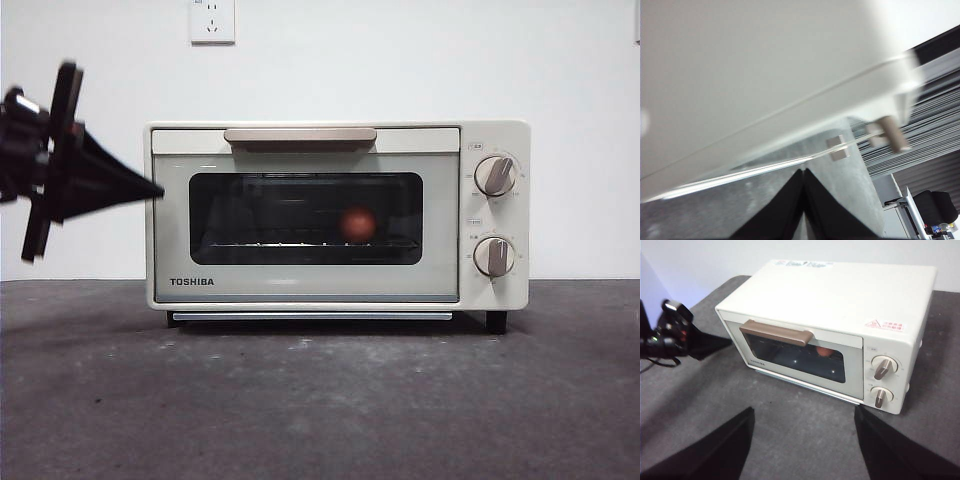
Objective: Eggoven
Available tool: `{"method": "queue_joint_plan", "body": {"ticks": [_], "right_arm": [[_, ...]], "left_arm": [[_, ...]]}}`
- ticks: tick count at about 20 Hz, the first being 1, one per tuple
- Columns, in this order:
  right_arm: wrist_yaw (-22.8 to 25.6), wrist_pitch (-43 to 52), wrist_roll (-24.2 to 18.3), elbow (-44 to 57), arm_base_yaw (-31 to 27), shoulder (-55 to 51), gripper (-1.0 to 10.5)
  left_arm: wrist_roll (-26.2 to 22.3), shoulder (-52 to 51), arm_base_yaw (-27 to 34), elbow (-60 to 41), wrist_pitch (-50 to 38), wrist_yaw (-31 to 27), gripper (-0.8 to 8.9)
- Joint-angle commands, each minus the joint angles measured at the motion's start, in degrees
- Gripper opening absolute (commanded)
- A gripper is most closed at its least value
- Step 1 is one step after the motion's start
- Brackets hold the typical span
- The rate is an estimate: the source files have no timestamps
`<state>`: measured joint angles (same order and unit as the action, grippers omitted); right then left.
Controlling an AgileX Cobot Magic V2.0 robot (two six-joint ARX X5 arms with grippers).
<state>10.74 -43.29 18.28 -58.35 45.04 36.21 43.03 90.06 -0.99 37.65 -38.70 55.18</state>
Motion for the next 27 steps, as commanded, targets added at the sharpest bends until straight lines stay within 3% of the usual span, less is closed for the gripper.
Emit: {"method": "queue_joint_plan", "body": {"ticks": [1, 6, 11, 14, 17, 18, 23, 27], "right_arm": [[0.24, -0.44, 0.44, -0.59, 0.59, 0.37, 3.2], [0.24, -0.90, 0.39, -0.59, 0.59, 0.39, 3.0], [0.24, -0.90, 0.11, -0.59, 0.59, 0.39, 2.7], [0.28, -0.94, -1.51, -0.57, 0.59, 0.39, 1.9], [0.28, -0.83, -4.24, -0.20, 0.59, 0.39, 0.1], [0.28, -0.59, -4.90, 0.24, 0.59, 0.39, 0.1], [0.31, 0.76, -5.25, 3.32, 0.59, 0.39, 0.1], [1.05, 0.87, -5.25, 4.17, 0.59, 0.42, 0.1]], "left_arm": [[0.11, -4.09, -0.22, 0.70, 1.16, -0.17, 0.07], [-2.69, -16.00, -1.57, 0.72, 9.64, -2.62, 0.07], [-10.64, -29.62, -4.04, 1.25, 25.81, -9.03, 0.07], [-17.22, -37.46, -5.88, 1.88, 37.53, -16.52, 0.07], [-23.39, -43.91, -7.32, 3.02, 48.76, -23.65, 0.07], [-24.94, -45.77, -7.63, 3.19, 51.58, -25.16, 0.07], [-28.13, -52.39, -7.76, 3.19, 58.62, -27.06, 0.07], [-28.46, -55.39, -7.76, 3.19, 58.40, -27.04, 0.07]]}}
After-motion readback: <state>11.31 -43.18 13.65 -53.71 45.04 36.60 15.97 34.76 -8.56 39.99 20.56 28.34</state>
